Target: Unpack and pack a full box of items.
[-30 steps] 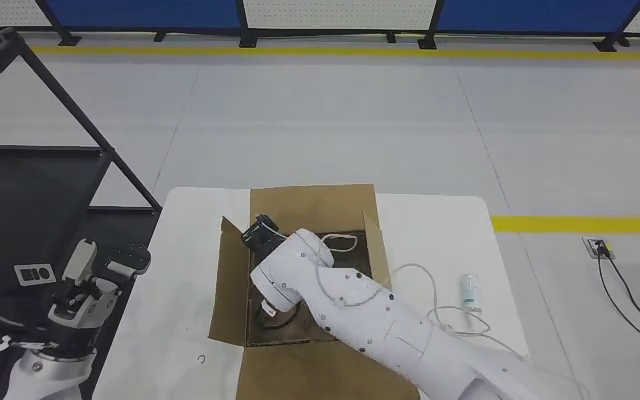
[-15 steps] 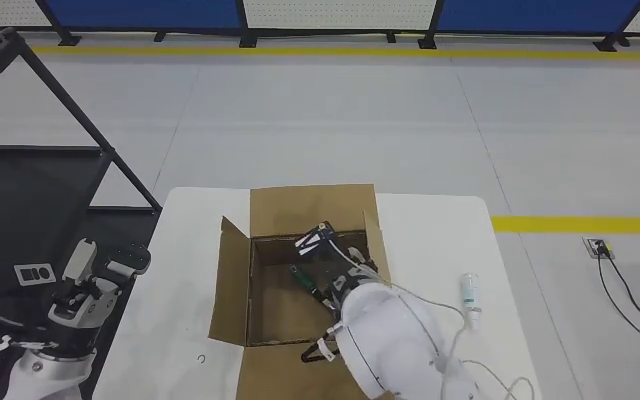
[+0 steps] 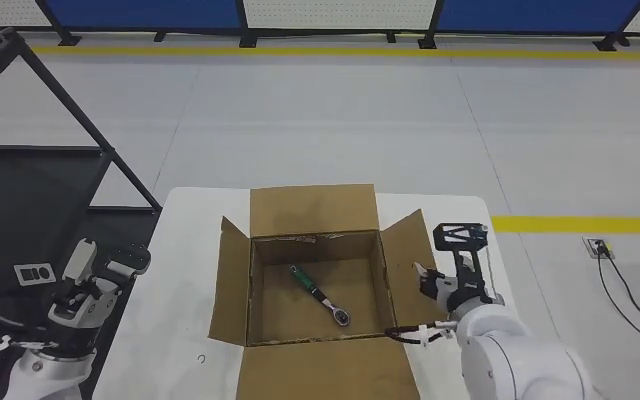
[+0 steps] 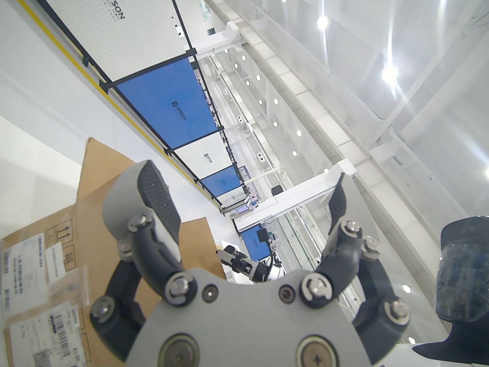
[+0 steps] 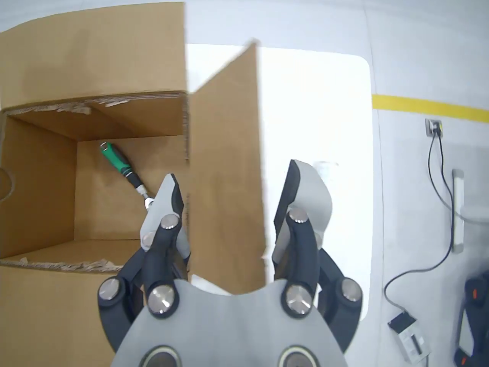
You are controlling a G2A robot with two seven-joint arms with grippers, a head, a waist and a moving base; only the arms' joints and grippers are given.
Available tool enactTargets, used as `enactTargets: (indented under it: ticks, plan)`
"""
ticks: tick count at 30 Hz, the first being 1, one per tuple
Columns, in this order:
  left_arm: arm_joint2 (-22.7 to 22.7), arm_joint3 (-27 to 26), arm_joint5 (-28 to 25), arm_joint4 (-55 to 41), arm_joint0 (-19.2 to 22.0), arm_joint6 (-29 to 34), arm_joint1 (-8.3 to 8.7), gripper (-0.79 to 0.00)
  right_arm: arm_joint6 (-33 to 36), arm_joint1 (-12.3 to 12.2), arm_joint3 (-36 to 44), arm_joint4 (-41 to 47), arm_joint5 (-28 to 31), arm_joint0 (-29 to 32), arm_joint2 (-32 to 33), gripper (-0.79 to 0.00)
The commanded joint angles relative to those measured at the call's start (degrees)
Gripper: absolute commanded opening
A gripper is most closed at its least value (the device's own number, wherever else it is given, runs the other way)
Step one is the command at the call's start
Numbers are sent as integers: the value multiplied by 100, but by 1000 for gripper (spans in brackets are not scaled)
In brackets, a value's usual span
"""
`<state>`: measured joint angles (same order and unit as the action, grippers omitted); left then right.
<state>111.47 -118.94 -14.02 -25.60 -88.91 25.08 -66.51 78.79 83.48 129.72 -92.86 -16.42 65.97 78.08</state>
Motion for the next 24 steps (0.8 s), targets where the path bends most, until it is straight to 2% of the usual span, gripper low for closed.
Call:
enactTargets:
  ticks: [1,8,15,18,22,24]
  plan:
    - [0,0,0,0,0,0,0,0,-81,-6,-33,104,-76,119,300,-114]
    - [0,0,0,0,0,0,0,0,-437,-27,-670,741,-150,294,1163,-95]
    - [0,0,0,0,0,0,0,0,-1246,-54,-1127,1827,-65,490,2047,-95]
    - [0,0,0,0,0,0,0,0,-1190,-86,-1430,1807,19,456,2184,-65]
    - [0,0,0,0,0,0,0,0,-1063,-128,-2081,1698,183,182,2155,-74]
    - [0,0,0,0,0,0,0,0,-1068,-149,-2451,1814,458,26,2113,-65]
